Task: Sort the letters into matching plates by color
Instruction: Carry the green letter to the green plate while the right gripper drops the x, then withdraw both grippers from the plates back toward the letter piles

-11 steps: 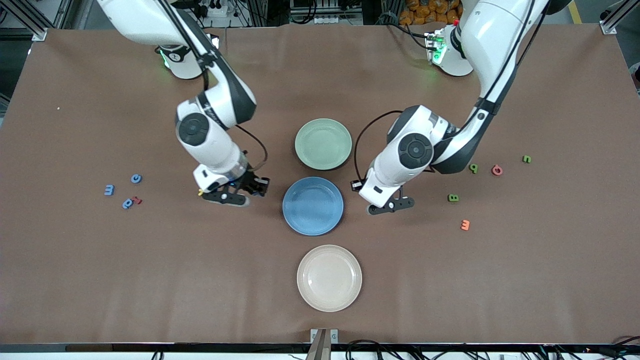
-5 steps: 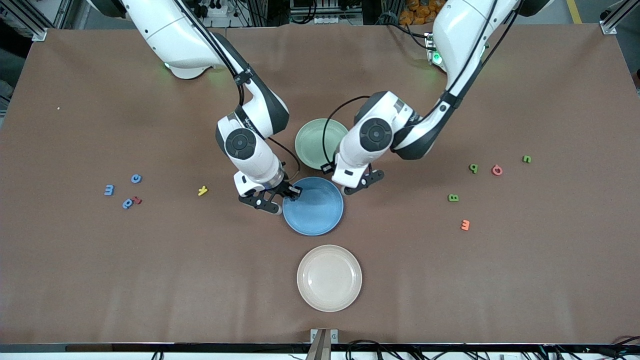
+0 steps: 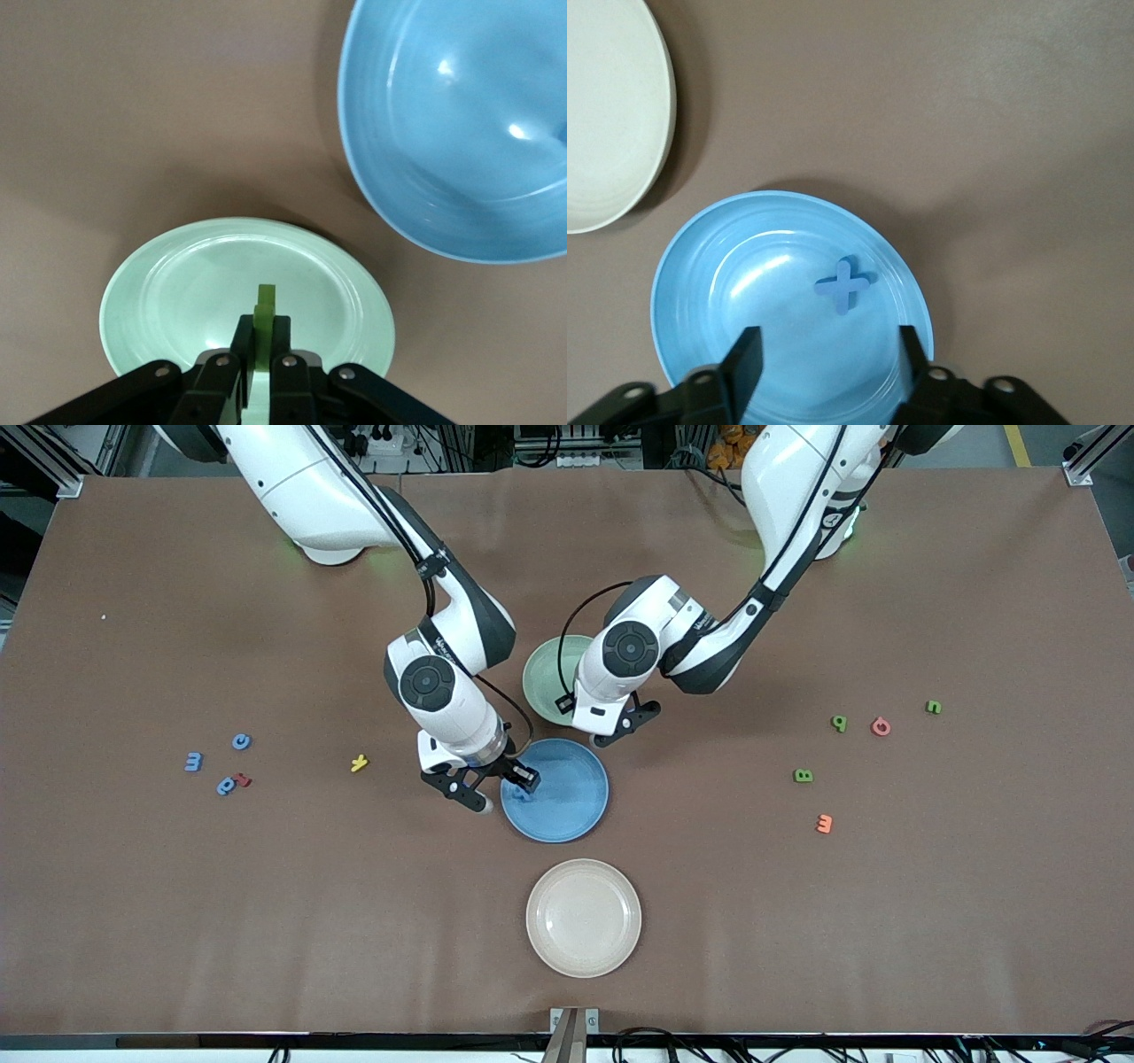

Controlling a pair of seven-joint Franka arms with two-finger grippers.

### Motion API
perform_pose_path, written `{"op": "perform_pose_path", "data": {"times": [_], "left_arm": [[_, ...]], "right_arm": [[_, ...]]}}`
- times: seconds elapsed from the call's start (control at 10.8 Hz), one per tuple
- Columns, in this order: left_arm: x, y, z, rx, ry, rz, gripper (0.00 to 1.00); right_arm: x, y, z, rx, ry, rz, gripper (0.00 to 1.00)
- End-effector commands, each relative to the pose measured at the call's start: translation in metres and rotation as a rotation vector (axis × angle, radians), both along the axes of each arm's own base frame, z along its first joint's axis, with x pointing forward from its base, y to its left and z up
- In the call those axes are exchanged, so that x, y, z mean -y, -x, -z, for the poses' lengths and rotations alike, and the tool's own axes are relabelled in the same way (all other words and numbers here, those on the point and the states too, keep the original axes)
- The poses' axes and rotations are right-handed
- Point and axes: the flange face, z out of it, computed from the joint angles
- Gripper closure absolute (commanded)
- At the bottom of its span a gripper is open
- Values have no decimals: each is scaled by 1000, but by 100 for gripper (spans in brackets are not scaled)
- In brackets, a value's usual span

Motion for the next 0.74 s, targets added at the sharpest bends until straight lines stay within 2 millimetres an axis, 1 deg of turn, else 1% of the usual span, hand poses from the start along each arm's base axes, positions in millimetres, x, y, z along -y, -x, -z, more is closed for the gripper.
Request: {"op": "perform_pose_path", "data": {"times": [0.0, 0.09, 0.19, 0.28, 0.37, 0.46, 0.65], "left_arm": [[6, 5, -5, -2, 6, -37, 1], [3, 0, -12, 6, 12, -51, 0], [-2, -6, -17, 13, 15, -63, 0], [-7, -13, -28, 35, 19, -69, 0], [-14, -23, -46, 60, 24, -72, 0], [-35, -41, -66, 88, 25, -86, 0], [-79, -77, -110, 174, 5, 8, 0]], "right_arm": [[1, -10, -8, 15, -2, 7, 0], [6, -8, -4, 13, 19, -52, 0], [27, -14, -9, -13, 54, -138, 0], [52, -21, -20, -41, 85, -227, 0], [79, -29, -32, -60, 97, -240, 0], [115, -31, -41, -65, 123, -236, 0], [183, -40, -53, -57, 152, -267, 0]]}}
